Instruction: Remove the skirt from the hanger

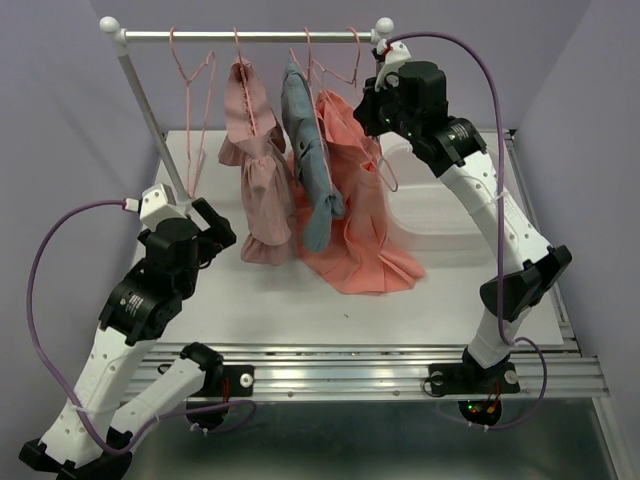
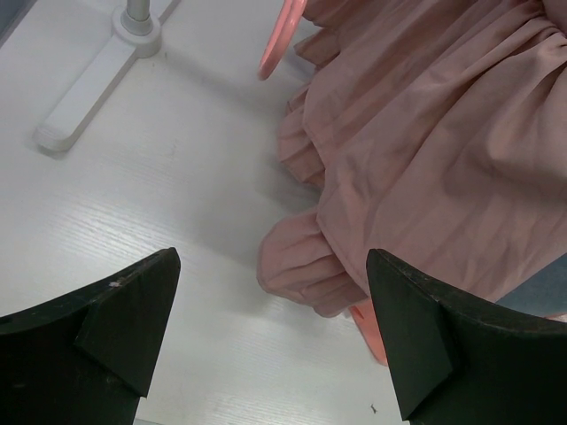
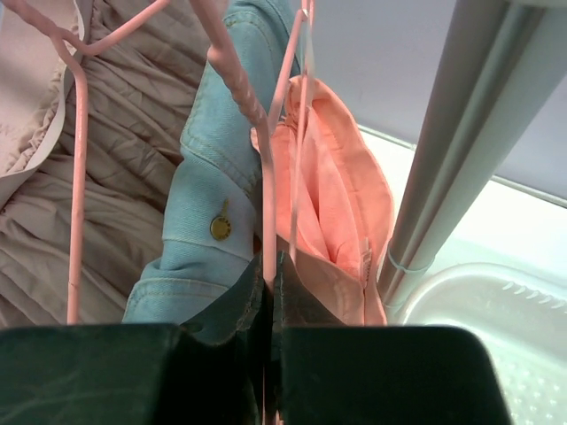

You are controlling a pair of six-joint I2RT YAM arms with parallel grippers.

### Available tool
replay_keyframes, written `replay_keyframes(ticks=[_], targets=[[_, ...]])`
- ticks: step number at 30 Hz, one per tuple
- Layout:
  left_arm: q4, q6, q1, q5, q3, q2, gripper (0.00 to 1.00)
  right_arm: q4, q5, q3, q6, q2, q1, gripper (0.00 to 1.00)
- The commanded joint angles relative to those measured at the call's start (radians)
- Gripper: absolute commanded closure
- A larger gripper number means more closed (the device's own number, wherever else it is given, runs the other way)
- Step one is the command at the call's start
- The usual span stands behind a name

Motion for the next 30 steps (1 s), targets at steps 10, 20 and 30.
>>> replay_keyframes(ticks=[10, 20, 30], targets=[[0.047, 0.031, 0.000, -0.007, 0.002, -0.034, 0.01, 0.170, 0.060, 0.077, -0.042, -0.040, 0.017, 0.99], [0.063, 0.037, 0.000, -0.003, 0.003, -0.037, 0.01, 0.232, 0.086, 0.098, -0.004, -0.101, 0.026, 0.99], [0.070, 0.043, 0.000, 0.032, 0.006, -0.042, 0.01, 0.228, 0.091, -0.031, 0.030, -0.221, 0.026, 0.99]])
